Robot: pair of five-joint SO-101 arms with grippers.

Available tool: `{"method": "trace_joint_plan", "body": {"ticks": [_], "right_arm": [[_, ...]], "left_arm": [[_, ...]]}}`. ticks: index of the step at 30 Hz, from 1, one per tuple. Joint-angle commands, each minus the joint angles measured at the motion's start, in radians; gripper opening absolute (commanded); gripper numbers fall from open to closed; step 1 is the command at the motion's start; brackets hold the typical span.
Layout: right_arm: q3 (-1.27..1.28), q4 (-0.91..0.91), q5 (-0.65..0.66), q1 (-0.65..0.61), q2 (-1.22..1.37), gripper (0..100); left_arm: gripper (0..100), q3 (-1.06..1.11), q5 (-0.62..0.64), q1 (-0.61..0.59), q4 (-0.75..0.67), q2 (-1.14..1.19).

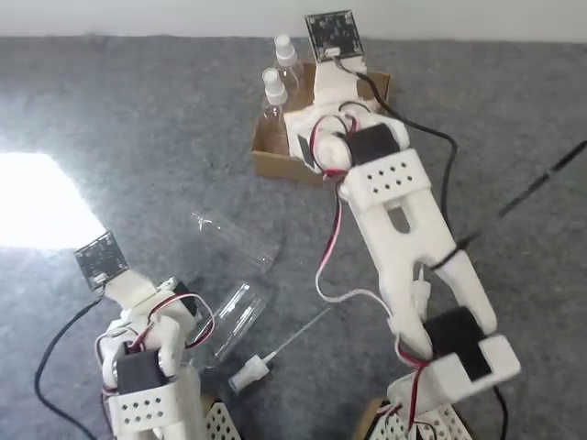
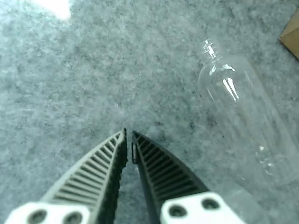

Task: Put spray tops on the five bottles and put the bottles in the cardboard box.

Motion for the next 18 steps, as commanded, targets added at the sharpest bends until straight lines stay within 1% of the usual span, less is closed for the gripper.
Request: {"method": "trace_joint_plan", "body": {"ticks": [1, 7, 11, 16, 18], "right_arm": [[-0.143, -0.024, 0.006, 0.025, 0.058, 12.4], [-0.252, -0.025, 0.003, 0.041, 0.185, 12.4], [-0.328, -0.025, -0.049, 0.077, 0.272, 12.4], [-0.379, -0.025, -0.06, 0.09, 0.357, 12.5], [-0.394, -0.024, -0.094, 0.09, 0.377, 15.0]], "left_arm": [[1, -0.01, 0.012, 0.003, 0.003, -0.012], [1, -0.01, 0.012, 0.003, 0.003, -0.012], [1, -0.01, 0.012, 0.003, 0.003, -0.012], [1, -0.01, 0.012, 0.003, 0.003, -0.012], [1, -0.01, 0.012, 0.003, 0.003, -0.012]]}}
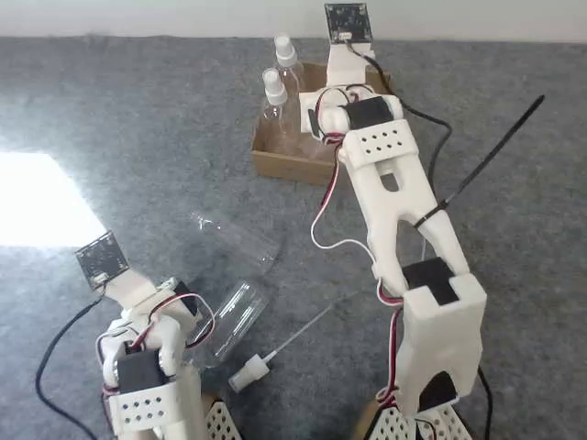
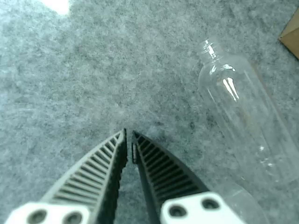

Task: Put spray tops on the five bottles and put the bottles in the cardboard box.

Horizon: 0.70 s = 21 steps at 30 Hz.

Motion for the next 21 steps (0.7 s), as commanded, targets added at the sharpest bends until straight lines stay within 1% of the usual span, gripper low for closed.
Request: {"method": "trace_joint_plan", "body": {"ticks": [1, 3, 5, 14, 17, 21], "right_arm": [[-0.094, -0.021, -0.057, 0.012, 0.013, 17.3], [-0.104, -0.021, -0.078, 0.012, 0.031, 21.7], [-0.117, -0.021, -0.1, 0.012, 0.048, 23.7], [-0.21, -0.018, -0.115, 0.013, 0.15, 23.7], [-0.258, 0.007, -0.15, 0.024, 0.185, 23.8], [-0.322, 0.028, -0.155, 0.036, 0.257, 23.8]], "left_arm": [[1, -0.01, 0.012, 0.002, 0.003, -0.012], [1, -0.01, 0.012, 0.002, 0.003, -0.012], [1, -0.01, 0.012, 0.002, 0.003, -0.012], [1, -0.01, 0.012, 0.002, 0.005, -0.012], [1, -0.01, 0.012, 0.002, 0.005, -0.012], [1, -0.01, 0.012, 0.002, 0.005, -0.012]]}}
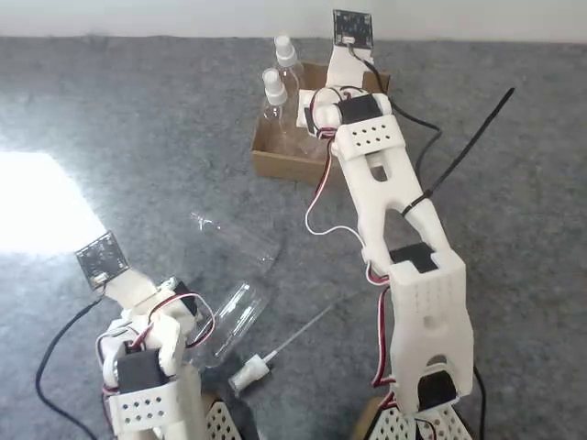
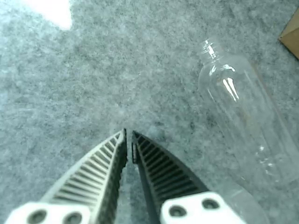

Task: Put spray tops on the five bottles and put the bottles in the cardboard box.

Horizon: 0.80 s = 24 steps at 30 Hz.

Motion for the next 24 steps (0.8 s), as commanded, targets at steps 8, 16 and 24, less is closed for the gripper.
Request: {"method": "trace_joint_plan", "body": {"ticks": [8, 16, 24], "right_arm": [[-0.181, 0.019, -0.011, 0.028, 0.142, 23.8], [-0.213, 0.024, -0.011, 0.058, 0.225, 23.8], [-0.213, 0.084, -0.009, 0.074, 0.226, 23.8]], "left_arm": [[1, -0.01, 0.012, 0.0, 0.005, -0.012], [1, -0.01, 0.012, -0.002, 0.005, -0.012], [1, -0.01, 0.012, -0.002, 0.005, -0.012]]}}
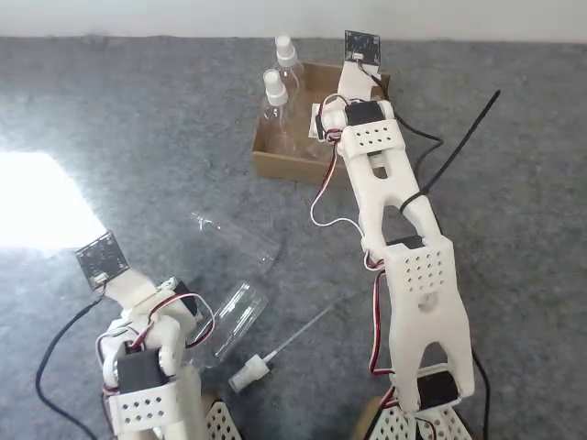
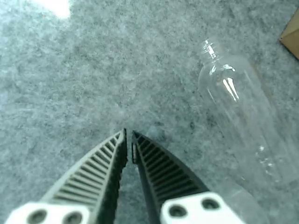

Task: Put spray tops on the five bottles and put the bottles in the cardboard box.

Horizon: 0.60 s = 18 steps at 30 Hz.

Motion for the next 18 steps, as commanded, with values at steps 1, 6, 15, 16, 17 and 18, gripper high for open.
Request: {"method": "trace_joint_plan", "body": {"ticks": [1, 6, 15, 16, 17, 18], "right_arm": [[-0.041, 0.025, -0.003, 0.024, -0.018, 23.8], [-0.041, 0.044, -0.003, 0.018, -0.013, 23.8], [-0.04, 0.056, -0.003, 0.024, 0.012, 23.6], [-0.041, 0.054, -0.003, 0.022, 0.025, 23.6], [-0.041, 0.048, -0.003, 0.021, 0.036, 23.6], [-0.041, 0.045, -0.003, 0.019, 0.047, 23.7]], "left_arm": [[1, -0.01, 0.012, -0.002, 0.005, -0.012], [1, -0.01, 0.012, -0.002, 0.005, -0.012], [1, -0.01, 0.012, -0.002, 0.005, -0.011], [1, -0.01, 0.012, -0.002, 0.005, -0.011], [1, -0.01, 0.012, -0.002, 0.005, -0.011], [1, -0.01, 0.012, -0.002, 0.005, -0.011]]}}
